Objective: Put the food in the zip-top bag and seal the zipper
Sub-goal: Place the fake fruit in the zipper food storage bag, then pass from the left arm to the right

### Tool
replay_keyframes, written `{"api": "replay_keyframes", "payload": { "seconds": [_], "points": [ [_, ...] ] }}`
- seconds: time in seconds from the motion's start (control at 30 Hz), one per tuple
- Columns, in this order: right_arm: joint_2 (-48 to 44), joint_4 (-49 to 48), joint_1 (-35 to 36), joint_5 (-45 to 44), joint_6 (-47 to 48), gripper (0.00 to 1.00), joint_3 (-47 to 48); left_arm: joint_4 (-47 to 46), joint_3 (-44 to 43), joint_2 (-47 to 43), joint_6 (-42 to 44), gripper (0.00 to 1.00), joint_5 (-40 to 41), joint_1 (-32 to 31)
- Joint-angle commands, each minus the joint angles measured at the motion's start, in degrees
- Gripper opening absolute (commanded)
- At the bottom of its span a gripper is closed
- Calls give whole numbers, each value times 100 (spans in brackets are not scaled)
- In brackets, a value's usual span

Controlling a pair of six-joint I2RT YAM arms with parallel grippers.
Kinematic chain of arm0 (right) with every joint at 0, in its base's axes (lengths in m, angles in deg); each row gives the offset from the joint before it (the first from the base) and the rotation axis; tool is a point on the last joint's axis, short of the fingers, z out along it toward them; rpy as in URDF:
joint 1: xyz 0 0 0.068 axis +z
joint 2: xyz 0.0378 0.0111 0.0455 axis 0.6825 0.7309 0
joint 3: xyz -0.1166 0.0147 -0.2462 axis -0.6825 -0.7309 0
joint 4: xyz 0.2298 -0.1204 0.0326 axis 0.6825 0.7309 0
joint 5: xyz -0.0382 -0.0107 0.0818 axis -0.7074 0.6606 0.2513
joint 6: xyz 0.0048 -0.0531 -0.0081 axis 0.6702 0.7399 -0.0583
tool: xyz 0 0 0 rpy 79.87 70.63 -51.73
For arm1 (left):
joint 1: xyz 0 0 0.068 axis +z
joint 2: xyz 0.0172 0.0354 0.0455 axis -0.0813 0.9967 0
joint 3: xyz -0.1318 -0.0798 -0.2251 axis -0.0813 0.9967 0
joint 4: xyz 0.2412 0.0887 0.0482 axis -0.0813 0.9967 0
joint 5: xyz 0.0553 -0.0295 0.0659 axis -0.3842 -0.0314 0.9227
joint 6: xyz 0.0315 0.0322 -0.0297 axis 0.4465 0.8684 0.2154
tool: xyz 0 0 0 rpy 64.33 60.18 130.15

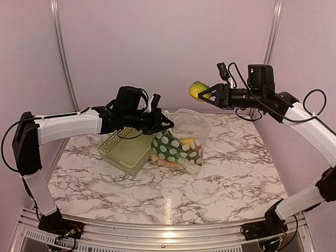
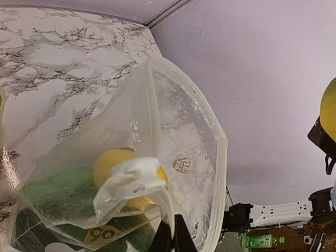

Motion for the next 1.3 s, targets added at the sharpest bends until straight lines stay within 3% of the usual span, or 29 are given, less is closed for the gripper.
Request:
{"api": "replay_keyframes", "payload": {
  "seconds": [0.0, 0.13, 0.33, 0.4, 0.47, 0.5, 0.7, 0.8, 1.07, 1.27],
  "points": [
    [284, 1145, 387, -380, 670, 23, 230, 396, -537, 234, 236, 0, 169, -36],
    [632, 1512, 621, -783, 1077, 24, 350, 945, -1025, 452, 559, 0, 165, -7],
    [1394, 1723, 640, -873, 1257, 26, 699, 1032, -919, 436, 663, 0, 159, 19],
    [1637, 2044, 683, -894, 1383, 38, 964, 1042, -851, 386, 719, 0, 156, 47],
    [1738, 2335, 697, -882, 1468, 64, 1254, 1060, -810, 394, 754, 0, 113, 101],
    [1731, 2446, 693, -939, 1497, 71, 1385, 1055, -793, 399, 748, 0, 78, 125],
    [1715, 3172, 704, -975, 1690, 91, 1958, 1081, -923, 474, 811, 0, 4, 149],
    [1657, 3181, 887, -1076, 1899, 88, 1841, 1169, -990, 488, 858, 0, -3, 164],
    [1734, 2863, 1265, -1349, 2810, 63, 1778, 1143, -886, 426, 799, 0, -91, 208],
    [1949, 2990, 1649, -1919, 3511, 61, 1835, 1188, -855, 422, 785, 0, -220, 231]
  ]
}}
